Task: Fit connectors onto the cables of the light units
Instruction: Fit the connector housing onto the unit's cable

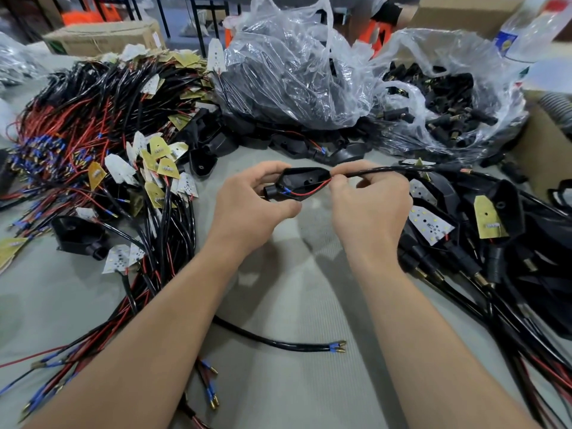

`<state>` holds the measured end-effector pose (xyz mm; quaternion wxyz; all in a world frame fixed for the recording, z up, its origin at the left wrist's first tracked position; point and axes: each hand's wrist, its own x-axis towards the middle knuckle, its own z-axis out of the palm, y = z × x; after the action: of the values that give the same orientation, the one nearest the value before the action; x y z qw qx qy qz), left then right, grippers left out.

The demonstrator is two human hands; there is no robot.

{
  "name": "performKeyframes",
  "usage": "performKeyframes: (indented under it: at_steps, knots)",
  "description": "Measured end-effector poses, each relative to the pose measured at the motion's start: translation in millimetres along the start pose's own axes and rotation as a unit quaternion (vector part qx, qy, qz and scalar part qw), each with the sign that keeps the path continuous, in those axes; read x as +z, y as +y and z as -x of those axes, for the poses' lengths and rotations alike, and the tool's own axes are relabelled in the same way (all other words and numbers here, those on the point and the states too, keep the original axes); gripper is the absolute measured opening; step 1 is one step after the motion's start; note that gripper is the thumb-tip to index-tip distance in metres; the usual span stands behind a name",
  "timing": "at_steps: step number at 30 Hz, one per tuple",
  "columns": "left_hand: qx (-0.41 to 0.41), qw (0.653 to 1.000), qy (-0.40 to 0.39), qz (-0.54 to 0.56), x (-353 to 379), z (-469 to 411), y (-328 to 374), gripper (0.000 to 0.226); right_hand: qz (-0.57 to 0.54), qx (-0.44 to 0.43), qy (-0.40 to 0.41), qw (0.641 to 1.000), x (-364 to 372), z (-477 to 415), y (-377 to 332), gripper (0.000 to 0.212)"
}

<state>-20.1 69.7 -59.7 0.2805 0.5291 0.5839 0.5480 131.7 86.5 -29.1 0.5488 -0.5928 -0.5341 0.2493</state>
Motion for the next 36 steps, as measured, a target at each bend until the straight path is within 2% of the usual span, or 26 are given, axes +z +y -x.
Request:
performKeyframes:
  at_steps: [4,8,12,14,19,27,29,34,36]
  knots:
    - [0.008,1.000,-0.020,-0.008,-1,1,1,0.053,0.013,-0.002,-0.001,1.000,2,2,-2,0.011]
    - [-0.004,0.999,-0.046,0.000,-1,1,1,0.053,0.016,-0.012,-0.043,0.999,6,1,3,0.003]
    - [-0.013,0.999,-0.034,0.034,-2,0,1,0.053,-0.061,-0.023,-0.121,0.990,4,-6,7,0.015]
    - [-0.020,0.998,-0.025,0.050,-3,-1,0,0.054,-0.059,-0.032,-0.170,0.983,2,-9,11,0.024]
    - [-0.019,0.998,-0.032,0.044,-4,-2,1,0.058,-0.009,-0.054,-0.235,0.970,-5,-16,14,0.017]
    - [-0.012,0.999,-0.043,0.002,-6,-2,0,0.059,-0.008,-0.035,-0.313,0.949,-6,-19,13,0.019]
    - [-0.015,0.998,-0.066,0.014,-7,-2,1,0.058,-0.010,-0.043,-0.297,0.954,-4,-19,15,0.020]
    - [-0.054,0.983,-0.147,0.096,-8,1,6,0.056,-0.070,-0.033,-0.170,0.982,-1,-18,16,0.024]
    - [-0.067,0.980,-0.144,0.116,-8,2,7,0.056,-0.111,-0.016,-0.169,0.979,-1,-18,15,0.024]
